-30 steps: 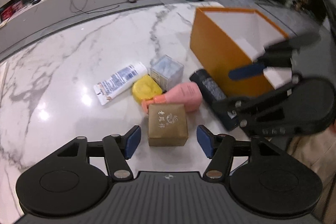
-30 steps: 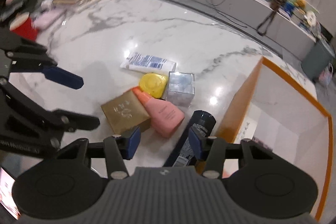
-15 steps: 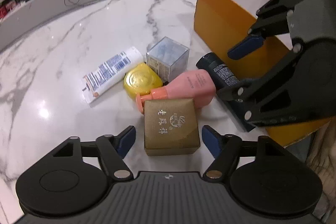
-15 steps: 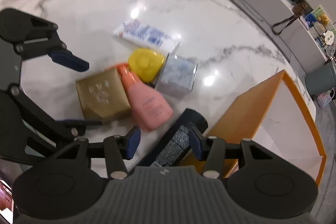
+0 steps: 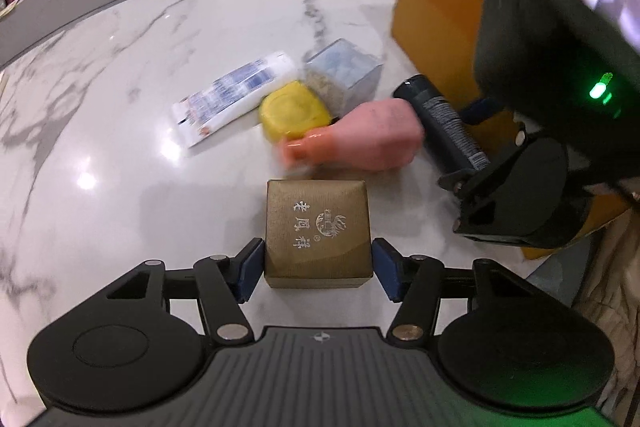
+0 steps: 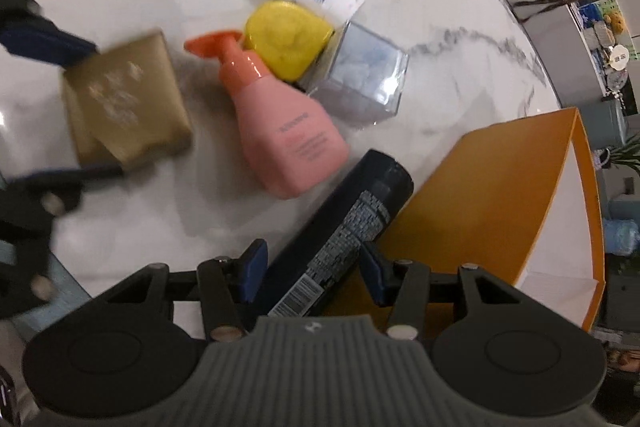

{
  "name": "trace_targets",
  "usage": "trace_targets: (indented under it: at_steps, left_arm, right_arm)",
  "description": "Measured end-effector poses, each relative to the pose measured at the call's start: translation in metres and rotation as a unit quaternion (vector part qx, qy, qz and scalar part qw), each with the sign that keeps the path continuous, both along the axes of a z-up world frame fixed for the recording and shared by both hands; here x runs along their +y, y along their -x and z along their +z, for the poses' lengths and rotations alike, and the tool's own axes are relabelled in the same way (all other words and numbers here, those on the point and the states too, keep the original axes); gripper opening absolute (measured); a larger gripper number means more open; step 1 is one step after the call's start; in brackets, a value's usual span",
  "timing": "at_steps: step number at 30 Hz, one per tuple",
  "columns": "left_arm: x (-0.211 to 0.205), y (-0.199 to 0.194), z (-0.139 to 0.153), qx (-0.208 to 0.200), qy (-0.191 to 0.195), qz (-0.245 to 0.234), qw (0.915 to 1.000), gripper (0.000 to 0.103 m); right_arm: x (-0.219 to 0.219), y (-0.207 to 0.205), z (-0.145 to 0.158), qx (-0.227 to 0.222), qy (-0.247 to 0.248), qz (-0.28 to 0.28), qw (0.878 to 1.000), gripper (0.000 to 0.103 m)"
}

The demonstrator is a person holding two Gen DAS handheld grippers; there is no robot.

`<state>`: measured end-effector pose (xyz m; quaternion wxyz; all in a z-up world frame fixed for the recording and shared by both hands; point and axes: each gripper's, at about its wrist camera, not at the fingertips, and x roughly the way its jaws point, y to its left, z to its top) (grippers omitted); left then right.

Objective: Organize rigid objects
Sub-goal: 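Move left gripper to the gold box while right gripper approaches the black spray can, then grasp the gold box with left gripper while right gripper grasps the black spray can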

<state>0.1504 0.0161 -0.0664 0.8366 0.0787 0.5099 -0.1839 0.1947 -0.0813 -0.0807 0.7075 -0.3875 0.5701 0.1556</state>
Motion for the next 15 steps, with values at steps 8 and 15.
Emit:
trace_targets:
  at_steps: [8, 15]
  left_arm:
    - [0.010, 0.004, 0.000, -0.005, 0.007, 0.006, 0.9999, 0.067]
    - [0.017, 0.004, -0.001, 0.000, 0.013, 0.007, 0.9999, 0.067]
  right_arm:
    - [0.002, -0.002, -0.003, -0.008, 0.005, -0.037, 0.999, 0.048]
    - [0.001, 0.014, 0.004, -0.002, -0.035, -0.061, 0.998, 0.045]
